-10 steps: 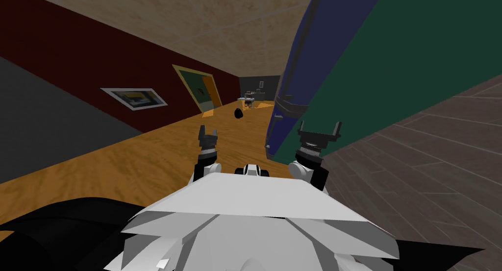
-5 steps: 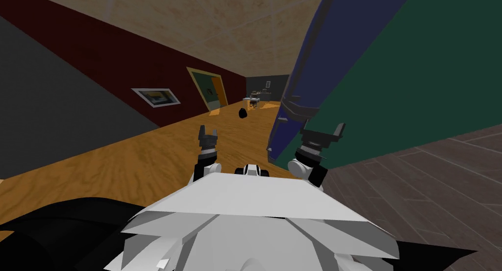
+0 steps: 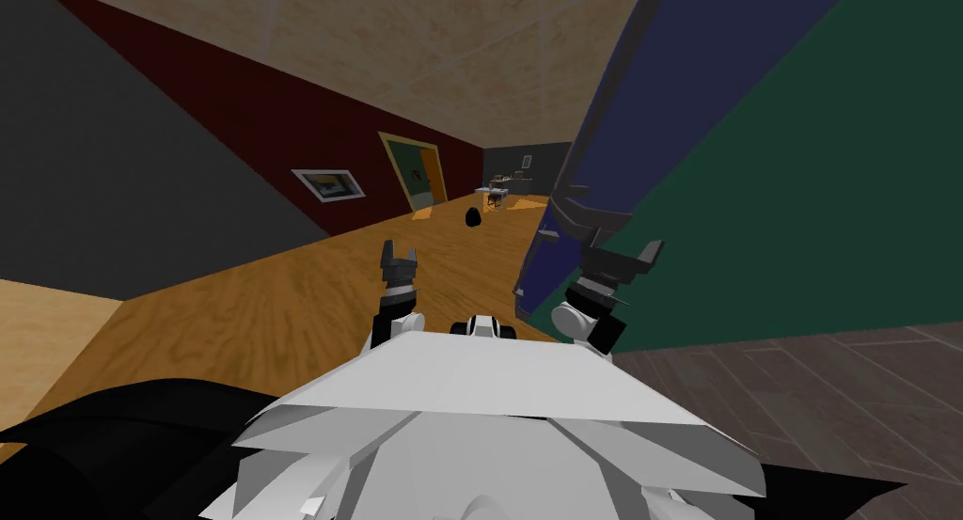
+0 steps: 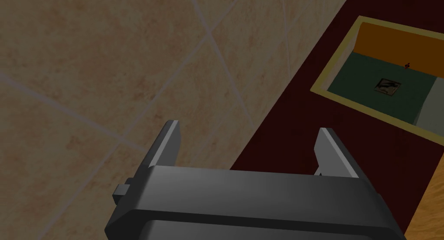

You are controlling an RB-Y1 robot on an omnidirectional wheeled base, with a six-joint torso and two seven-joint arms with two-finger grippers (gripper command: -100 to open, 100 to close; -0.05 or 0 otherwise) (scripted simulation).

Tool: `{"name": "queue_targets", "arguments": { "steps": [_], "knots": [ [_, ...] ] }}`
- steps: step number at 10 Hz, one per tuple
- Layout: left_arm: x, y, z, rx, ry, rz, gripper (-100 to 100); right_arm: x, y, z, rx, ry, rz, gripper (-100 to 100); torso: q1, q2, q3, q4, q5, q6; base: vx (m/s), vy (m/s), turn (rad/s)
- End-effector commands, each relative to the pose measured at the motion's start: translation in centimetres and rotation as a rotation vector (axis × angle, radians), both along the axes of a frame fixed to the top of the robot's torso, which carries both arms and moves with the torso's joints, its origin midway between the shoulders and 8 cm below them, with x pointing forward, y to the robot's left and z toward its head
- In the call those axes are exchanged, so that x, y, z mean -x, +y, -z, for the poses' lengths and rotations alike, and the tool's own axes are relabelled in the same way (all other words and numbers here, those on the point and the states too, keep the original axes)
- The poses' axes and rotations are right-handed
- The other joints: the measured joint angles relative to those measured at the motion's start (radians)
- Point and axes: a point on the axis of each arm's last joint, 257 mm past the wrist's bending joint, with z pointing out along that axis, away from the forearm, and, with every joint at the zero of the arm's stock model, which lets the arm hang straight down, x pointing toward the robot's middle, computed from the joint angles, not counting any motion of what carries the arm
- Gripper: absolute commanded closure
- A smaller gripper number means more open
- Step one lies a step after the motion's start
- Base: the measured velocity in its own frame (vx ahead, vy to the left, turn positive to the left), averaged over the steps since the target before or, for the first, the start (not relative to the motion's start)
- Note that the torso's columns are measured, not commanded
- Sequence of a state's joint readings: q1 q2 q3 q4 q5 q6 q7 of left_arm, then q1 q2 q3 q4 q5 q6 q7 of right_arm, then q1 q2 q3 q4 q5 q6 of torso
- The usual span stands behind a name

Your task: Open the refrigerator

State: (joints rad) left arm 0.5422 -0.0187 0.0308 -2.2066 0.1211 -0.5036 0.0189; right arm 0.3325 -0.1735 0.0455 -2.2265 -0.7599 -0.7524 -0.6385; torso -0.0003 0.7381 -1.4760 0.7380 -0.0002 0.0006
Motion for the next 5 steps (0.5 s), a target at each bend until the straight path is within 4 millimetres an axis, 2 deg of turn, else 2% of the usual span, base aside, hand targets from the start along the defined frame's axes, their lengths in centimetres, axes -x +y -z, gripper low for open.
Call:
{"name": "queue_targets", "arguments": {
  "steps": [1,2,5],
  "knots": [
    [0.0,0.0,0.0,0.000,0.000,0.000,0,-0.1,-0.9,0.3,-0.092,-0.038,-0.056,-100,0.001,0.000,0.000,0.000,0.000,-0.001,0.045,-0.074,0.131],
    [0.0,0.0,0.0,0.000,0.000,0.000,0,-0.1,-1.3,0.4,-0.152,-0.071,-0.096,-100,0.002,0.000,0.000,0.000,0.001,0.000,0.060,-0.112,0.268],
    [0.0,0.0,0.0,0.000,0.000,0.000,0,-0.3,-2.1,1.0,-0.236,-0.102,-0.143,-100,0.000,0.000,0.000,0.000,0.000,-0.001,0.040,-0.094,0.161]
  ]
}}
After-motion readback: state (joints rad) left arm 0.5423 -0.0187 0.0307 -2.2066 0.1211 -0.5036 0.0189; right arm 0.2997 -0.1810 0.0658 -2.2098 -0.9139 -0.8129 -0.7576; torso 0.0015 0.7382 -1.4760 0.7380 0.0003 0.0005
